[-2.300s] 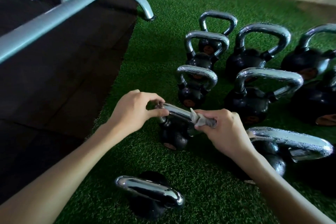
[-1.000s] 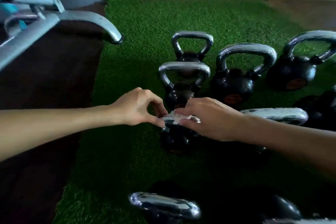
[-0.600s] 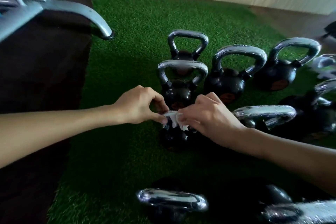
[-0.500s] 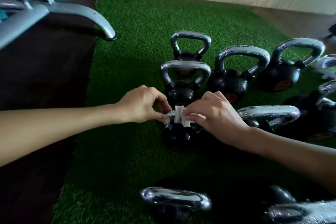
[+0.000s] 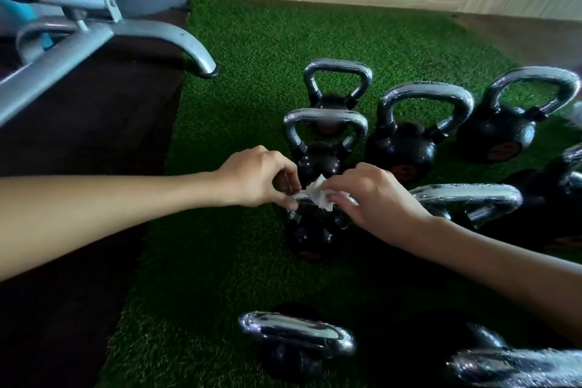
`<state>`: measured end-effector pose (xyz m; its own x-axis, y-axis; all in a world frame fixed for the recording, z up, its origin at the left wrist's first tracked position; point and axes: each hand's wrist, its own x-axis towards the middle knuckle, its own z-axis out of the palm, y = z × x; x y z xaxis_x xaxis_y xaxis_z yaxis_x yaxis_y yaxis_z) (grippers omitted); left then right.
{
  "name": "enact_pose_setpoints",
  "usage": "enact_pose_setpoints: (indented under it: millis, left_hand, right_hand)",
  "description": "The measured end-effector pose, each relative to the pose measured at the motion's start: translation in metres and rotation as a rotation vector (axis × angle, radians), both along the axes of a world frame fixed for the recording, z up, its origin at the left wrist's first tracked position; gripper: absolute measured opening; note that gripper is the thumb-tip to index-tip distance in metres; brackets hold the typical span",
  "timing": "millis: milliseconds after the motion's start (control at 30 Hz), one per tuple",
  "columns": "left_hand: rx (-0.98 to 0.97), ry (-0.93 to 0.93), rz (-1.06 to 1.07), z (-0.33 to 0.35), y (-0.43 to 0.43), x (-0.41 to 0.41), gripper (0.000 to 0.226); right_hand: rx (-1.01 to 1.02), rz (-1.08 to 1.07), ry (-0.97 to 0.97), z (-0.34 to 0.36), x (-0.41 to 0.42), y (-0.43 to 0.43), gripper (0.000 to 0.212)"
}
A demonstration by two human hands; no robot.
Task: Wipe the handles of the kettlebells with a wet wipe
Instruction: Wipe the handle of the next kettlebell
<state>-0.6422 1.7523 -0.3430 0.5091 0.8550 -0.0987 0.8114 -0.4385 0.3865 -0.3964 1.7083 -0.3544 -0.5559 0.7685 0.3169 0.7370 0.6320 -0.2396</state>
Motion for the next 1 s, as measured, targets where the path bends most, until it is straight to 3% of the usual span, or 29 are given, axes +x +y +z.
enact_pose_setpoints:
  millis: [100, 300, 433, 567, 700, 1000]
  left_hand:
    - [0.028, 0.039, -0.021, 0.003, 0.001, 0.001, 0.039]
    - [0.104, 0.029, -0.06, -0.005, -0.01, 0.0, 0.031]
    - [0.179, 0.109, -0.091, 0.001, -0.009, 0.005, 0.036]
    - [0.181, 0.076, -0.08, 0.001, -0.008, 0.008, 0.037]
    - [0.206, 0.061, -0.093, -0.009, -0.013, -0.002, 0.036]
    - [0.288, 0.173, -0.165, -0.013, -0.013, -0.021, 0.04]
  right_hand:
    - [-0.018, 0.048, -0.021, 0.005, -0.017, 0.004, 0.019]
    - [-0.194, -0.076, -0.11, 0.021, 0.001, 0.005, 0.022]
    - [-0.174, -0.041, -0.141, 0.018, -0.002, 0.007, 0.02]
    - [-0.186, -0.044, -0.206, 0.019, -0.017, 0.01, 0.024]
    - [-0.222, -0.13, -0.034, 0.017, 0.0, 0.002, 0.02]
    - [-0.12, -0.108, 0.045, 0.008, -0.01, 0.001, 0.011]
